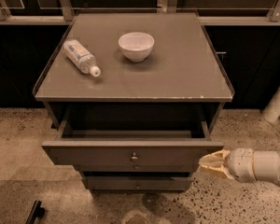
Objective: Close top drawer
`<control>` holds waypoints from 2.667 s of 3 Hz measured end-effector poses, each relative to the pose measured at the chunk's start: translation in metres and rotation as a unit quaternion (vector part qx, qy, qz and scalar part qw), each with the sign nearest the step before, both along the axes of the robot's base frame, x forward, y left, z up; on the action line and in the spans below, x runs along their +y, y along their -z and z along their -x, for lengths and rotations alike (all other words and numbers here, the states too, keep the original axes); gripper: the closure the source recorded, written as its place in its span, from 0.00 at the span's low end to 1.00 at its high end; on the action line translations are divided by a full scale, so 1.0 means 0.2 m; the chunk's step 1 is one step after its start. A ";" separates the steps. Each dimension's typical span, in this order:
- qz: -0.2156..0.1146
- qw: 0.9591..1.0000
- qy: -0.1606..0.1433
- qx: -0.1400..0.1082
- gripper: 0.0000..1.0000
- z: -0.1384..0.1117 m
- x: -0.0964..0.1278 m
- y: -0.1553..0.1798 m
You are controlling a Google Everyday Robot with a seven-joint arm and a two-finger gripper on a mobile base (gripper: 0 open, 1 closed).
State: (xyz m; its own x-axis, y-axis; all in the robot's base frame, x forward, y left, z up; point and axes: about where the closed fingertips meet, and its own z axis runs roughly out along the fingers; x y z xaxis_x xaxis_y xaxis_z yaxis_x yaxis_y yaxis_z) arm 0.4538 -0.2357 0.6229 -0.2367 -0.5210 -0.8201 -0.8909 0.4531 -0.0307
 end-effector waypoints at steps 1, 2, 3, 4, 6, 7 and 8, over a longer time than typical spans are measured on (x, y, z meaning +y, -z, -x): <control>0.000 1.000 0.011 -0.006 1.00 -0.03 0.01 0.00; 0.007 0.997 0.022 -0.068 1.00 -0.17 0.04 -0.04; 0.011 0.996 0.021 -0.083 1.00 -0.21 0.05 -0.05; 0.021 0.991 0.024 -0.127 1.00 -0.38 0.07 -0.10; 0.020 0.988 0.028 -0.153 1.00 -0.52 0.10 -0.12; 0.020 0.988 0.028 -0.153 1.00 -0.51 0.10 -0.12; 0.010 0.986 0.026 -0.162 1.00 -0.58 0.12 -0.12</control>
Offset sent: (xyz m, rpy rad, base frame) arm 0.0805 0.0172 0.0297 -0.0584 -0.3571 -0.0754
